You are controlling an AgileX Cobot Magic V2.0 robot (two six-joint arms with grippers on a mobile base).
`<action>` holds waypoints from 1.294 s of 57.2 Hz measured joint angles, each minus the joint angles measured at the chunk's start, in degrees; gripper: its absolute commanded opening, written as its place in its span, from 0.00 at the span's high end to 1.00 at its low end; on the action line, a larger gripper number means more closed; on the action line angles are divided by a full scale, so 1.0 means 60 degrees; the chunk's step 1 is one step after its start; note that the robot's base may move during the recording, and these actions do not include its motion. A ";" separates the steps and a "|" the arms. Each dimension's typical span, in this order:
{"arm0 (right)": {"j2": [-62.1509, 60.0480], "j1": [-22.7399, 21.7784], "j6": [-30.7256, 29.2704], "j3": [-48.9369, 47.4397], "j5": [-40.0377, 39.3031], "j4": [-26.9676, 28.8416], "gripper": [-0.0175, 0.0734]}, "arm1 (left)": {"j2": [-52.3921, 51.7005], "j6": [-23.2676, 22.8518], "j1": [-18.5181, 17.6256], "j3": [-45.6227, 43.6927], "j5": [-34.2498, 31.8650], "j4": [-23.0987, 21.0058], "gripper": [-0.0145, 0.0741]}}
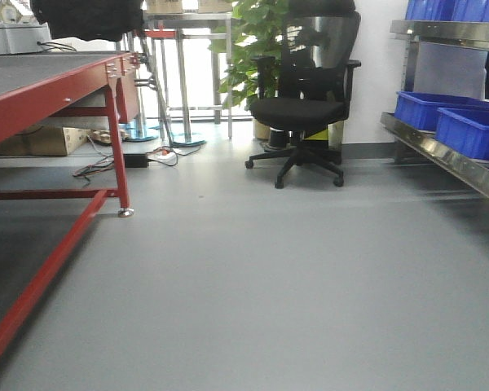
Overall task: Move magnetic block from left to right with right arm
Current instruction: 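Drive the base past the red-framed table toward the office chair, then turn the base toward the grey table near the cardboard boxes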
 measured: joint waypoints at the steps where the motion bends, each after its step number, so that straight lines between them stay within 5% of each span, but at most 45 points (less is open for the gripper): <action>1: 0.0000 0.0000 0.0000 0.0000 0.0000 0.0000 0.53 | 0.0000 0.0000 0.0000 0.0000 0.0000 0.0000 0.98; 74: 0.0000 0.0000 0.0000 0.0016 0.0000 0.0000 0.53 | 0.0000 0.0000 0.0000 0.0000 0.0001 0.0000 0.98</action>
